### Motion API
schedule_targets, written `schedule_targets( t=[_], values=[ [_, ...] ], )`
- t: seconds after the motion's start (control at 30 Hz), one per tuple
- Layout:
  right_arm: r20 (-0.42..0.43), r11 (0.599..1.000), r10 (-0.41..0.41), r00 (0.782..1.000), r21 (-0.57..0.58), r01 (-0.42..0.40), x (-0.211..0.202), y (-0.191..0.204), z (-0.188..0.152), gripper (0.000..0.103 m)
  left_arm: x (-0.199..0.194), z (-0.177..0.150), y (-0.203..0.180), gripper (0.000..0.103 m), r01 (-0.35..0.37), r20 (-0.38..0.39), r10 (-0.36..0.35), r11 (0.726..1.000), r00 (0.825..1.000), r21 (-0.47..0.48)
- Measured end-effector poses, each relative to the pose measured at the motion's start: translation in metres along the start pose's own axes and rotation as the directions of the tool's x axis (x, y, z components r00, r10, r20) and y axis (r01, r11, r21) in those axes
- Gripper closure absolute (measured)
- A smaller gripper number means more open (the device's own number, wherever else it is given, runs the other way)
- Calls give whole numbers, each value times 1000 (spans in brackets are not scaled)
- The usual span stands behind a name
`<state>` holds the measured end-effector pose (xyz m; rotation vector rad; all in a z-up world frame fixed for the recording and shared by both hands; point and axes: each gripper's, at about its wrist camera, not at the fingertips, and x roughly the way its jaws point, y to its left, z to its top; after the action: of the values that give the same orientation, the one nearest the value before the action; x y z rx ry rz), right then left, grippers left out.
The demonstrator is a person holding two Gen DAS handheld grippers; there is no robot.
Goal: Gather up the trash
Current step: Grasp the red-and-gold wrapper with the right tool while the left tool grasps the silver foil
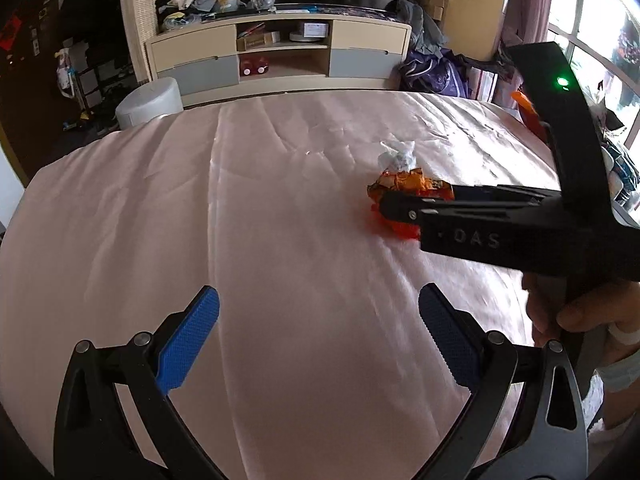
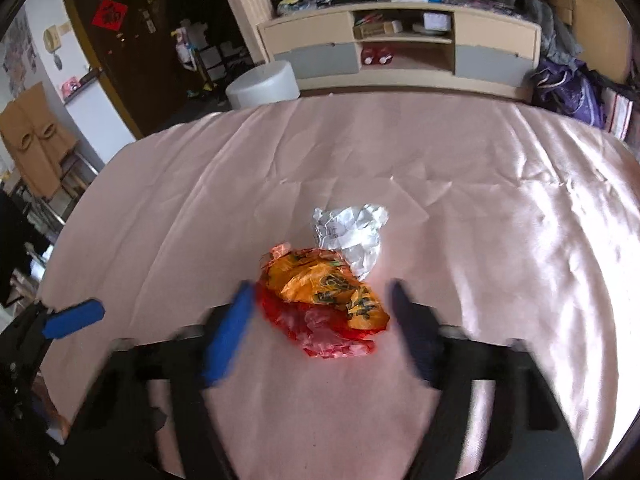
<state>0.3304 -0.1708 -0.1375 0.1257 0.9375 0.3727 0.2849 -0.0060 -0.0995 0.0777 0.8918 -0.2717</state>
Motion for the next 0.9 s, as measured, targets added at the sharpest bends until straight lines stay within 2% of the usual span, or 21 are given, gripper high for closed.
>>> schedule_targets(
  t=[0.2,0.33,0.43,0.53,0.63,0.7,0.77,0.83,0.9],
  values=[
    [55,1000,13,998,-25,-11,-39,-14,-2,52,16,16,-12,8,17,-1,-17,999,1000,28],
    [149,998,-52,987,-20,56,-69,-31,10,52,34,36,-23,10,34,3,-34,998,999,52],
    [184,995,-96,978,-1,98,-78,-47,19,52,49,50,-33,20,49,-11,-48,997,999,64],
    [180,995,-96,979,31,92,-76,-64,22,52,64,62,-41,30,68,-23,-66,995,998,69],
    [165,995,-101,981,44,95,-70,-77,21,52,80,72,-50,33,82,-33,-79,994,996,75],
    [155,994,-99,983,53,91,-66,-83,20,52,90,77,-55,42,91,-41,-88,992,995,85],
    [147,994,-100,984,58,93,-61,-86,22,52,99,82,-59,60,100,-51,-96,991,994,91],
    [143,993,-106,984,68,97,-61,-91,19,52,107,83,-61,75,115,-69,-110,990,992,80],
    [138,993,-100,985,76,90,-62,-94,17,52,105,82,-63,77,109,-58,-104,991,993,80]
  ],
)
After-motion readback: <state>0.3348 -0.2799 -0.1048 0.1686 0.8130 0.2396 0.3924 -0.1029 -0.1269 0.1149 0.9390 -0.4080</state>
